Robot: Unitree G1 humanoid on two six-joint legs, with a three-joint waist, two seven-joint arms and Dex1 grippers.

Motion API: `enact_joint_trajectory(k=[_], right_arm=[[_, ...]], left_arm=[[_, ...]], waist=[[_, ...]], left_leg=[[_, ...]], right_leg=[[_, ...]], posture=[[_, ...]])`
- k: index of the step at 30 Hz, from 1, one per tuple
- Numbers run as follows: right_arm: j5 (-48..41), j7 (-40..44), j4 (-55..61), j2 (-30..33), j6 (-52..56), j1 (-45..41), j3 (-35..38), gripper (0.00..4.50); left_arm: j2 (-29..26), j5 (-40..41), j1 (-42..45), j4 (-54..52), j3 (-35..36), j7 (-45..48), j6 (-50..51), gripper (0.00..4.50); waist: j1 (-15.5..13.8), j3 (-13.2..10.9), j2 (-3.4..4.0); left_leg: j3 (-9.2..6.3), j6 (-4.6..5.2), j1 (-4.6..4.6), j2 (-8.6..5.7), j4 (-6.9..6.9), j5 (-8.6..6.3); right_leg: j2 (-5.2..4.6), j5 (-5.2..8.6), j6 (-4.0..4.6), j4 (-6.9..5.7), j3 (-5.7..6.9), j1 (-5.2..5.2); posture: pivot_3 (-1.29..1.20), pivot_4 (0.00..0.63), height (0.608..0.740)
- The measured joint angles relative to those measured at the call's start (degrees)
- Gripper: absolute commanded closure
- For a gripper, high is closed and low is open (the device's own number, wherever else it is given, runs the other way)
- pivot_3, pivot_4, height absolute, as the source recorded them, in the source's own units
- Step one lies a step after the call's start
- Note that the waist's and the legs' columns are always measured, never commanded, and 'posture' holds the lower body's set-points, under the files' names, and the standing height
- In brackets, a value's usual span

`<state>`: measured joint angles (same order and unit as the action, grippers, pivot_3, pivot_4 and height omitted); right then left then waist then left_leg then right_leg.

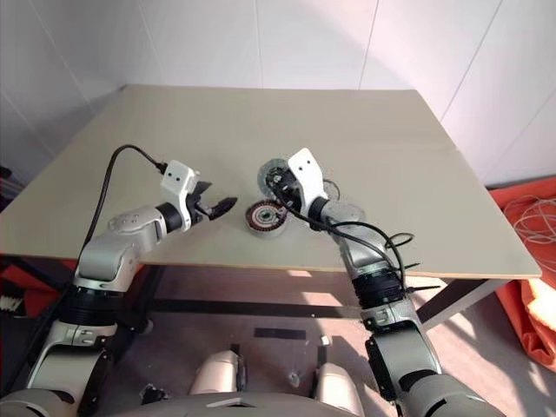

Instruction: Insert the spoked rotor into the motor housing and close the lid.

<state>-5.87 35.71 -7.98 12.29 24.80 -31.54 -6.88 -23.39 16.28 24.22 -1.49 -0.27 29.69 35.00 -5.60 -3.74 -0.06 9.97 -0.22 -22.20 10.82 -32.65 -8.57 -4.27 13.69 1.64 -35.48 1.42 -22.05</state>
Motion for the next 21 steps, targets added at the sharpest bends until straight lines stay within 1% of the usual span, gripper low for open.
enact_joint_trajectory(k=[3,4,6,9,12,17,21], right_arm=[[-0.85,0.56,2.63,3.54,2.34,1.46,1.1,4.46],[-0.86,0.58,2.89,4.92,2.99,1.64,1.51,4.29],[-0.86,0.39,3.01,7.03,3.76,1.75,2.49,3.83],[-0.52,-1.38,2.69,9.04,4.19,1.73,3.96,2.82],[1.21,-5.45,0.76,10.61,3.93,1.59,5.63,1.83],[0.86,-6.45,-0.59,11.98,5.23,2.25,8.28,1.83],[-2.58,-6.49,-1.88,11.62,9.1,4.76,11.58,1.83]], left_arm=[[0.3,-0.03,0.06,0.42,-0.03,0.0,-0.32,0.0],[0.43,-0.05,0.06,0.66,-0.03,0.0,-0.52,0.0],[0.74,-0.09,0.08,1.07,-0.04,0.0,-0.79,0.0],[1.48,-0.15,0.53,1.59,-0.2,0.03,-1.14,0.0],[2.01,-0.23,1.03,1.97,-0.25,0.12,-1.76,0.0],[2.07,-0.63,1.09,2.49,-0.82,1.38,-3.41,0.0],[2.07,-0.75,1.08,2.49,-0.92,2.39,-4.99,0.0]], waist=[[0.03,0.0,0.0],[0.03,0.0,0.0],[0.02,0.0,0.0],[0.03,0.0,0.0],[0.02,0.0,0.0],[0.03,0.0,0.0],[-0.03,0.0,0.0]], left_leg=[[0.0,0.0,0.01,0.0,0.0,0.0],[0.0,0.0,0.01,0.0,0.0,0.0],[0.01,0.0,0.03,0.0,0.0,0.01],[0.02,-0.01,0.03,0.0,-0.01,0.01],[0.03,-0.01,0.02,-0.01,-0.01,0.01],[0.04,0.0,0.02,0.0,-0.01,0.01],[0.04,0.01,0.03,-0.01,-0.02,0.0]], right_leg=[[0.0,0.0,0.0,-0.01,0.0,0.0],[0.0,0.0,0.0,-0.01,0.0,0.0],[0.0,0.0,0.0,-0.02,0.0,0.0],[0.0,0.0,0.0,-0.02,0.0,0.0],[0.0,0.0,0.0,-0.01,0.0,0.0],[0.0,0.0,0.0,0.0,0.0,0.0],[0.0,0.0,0.01,0.02,0.0,0.02]], posture=[[0.0,0.0,0.74],[0.0,0.0,0.74],[0.0,0.0,0.74],[0.0,0.0,0.74],[0.0,0.0,0.74],[0.0,0.0,0.74],[0.0,0.0,0.74]])
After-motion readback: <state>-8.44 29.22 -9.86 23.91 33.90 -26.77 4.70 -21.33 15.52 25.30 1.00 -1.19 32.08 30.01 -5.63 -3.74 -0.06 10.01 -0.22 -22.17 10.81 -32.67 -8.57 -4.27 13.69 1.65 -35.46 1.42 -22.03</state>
